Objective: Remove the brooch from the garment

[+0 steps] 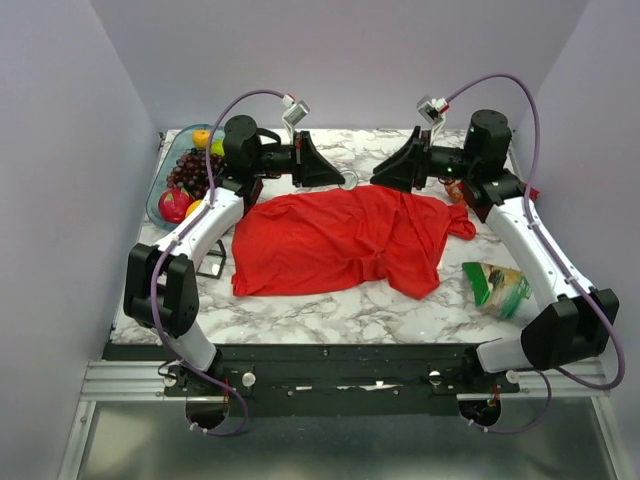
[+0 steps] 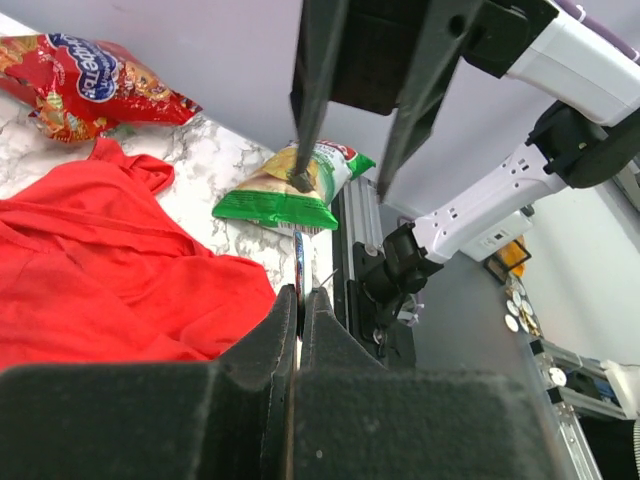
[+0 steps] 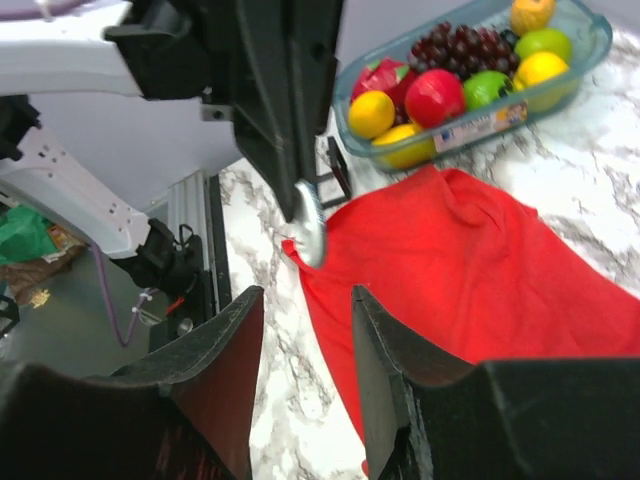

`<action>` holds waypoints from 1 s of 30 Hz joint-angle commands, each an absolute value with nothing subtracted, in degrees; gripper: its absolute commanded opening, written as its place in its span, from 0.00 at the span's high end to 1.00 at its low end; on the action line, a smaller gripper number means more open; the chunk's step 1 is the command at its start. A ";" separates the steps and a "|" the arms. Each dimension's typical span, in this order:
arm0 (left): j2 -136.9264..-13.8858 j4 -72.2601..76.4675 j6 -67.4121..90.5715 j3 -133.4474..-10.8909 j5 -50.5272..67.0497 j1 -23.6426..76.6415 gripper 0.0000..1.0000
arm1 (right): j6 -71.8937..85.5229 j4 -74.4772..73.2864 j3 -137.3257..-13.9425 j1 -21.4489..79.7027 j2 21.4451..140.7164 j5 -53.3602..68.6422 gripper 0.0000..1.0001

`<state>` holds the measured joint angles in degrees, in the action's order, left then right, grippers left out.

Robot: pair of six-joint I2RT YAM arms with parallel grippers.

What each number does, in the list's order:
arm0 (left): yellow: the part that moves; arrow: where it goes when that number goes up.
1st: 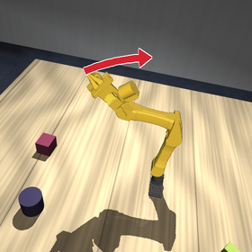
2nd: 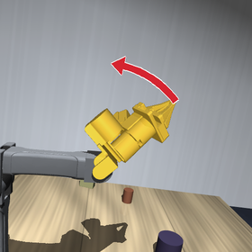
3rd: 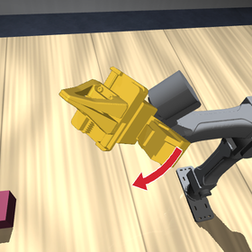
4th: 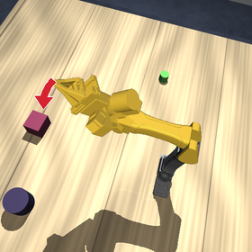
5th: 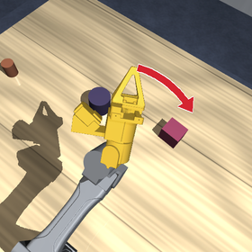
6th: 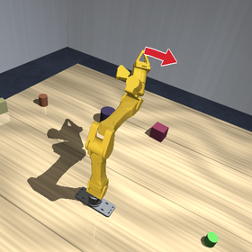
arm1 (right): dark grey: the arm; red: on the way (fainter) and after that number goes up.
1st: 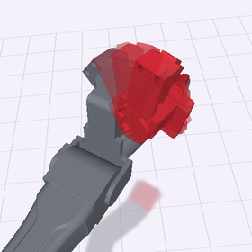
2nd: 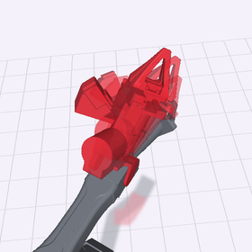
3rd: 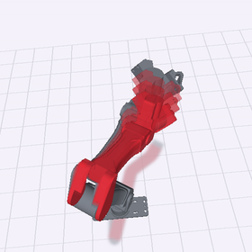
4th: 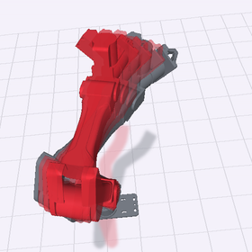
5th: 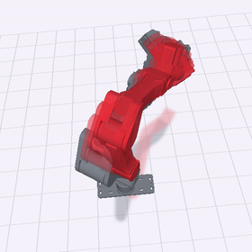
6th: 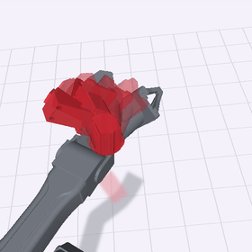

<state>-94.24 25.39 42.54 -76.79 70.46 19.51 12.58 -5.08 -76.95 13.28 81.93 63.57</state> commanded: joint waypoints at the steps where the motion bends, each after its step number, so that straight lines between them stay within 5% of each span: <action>1: -92.72 32.43 46.84 -76.29 72.07 20.30 1.00 | 15.21 -1.30 -75.94 14.32 79.37 64.08 0.51; 21: -94.92 42.19 51.24 -77.87 68.55 20.92 1.00 | 16.17 -1.06 -77.70 16.61 82.00 54.84 0.37; 30: -95.53 41.49 50.80 -78.40 68.55 20.74 1.00 | 16.00 3.52 -78.66 19.77 83.94 62.93 0.34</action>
<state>-94.74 40.18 50.87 -76.47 68.99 20.73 16.91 0.49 -76.64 17.67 83.64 59.05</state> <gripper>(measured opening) 0.016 0.663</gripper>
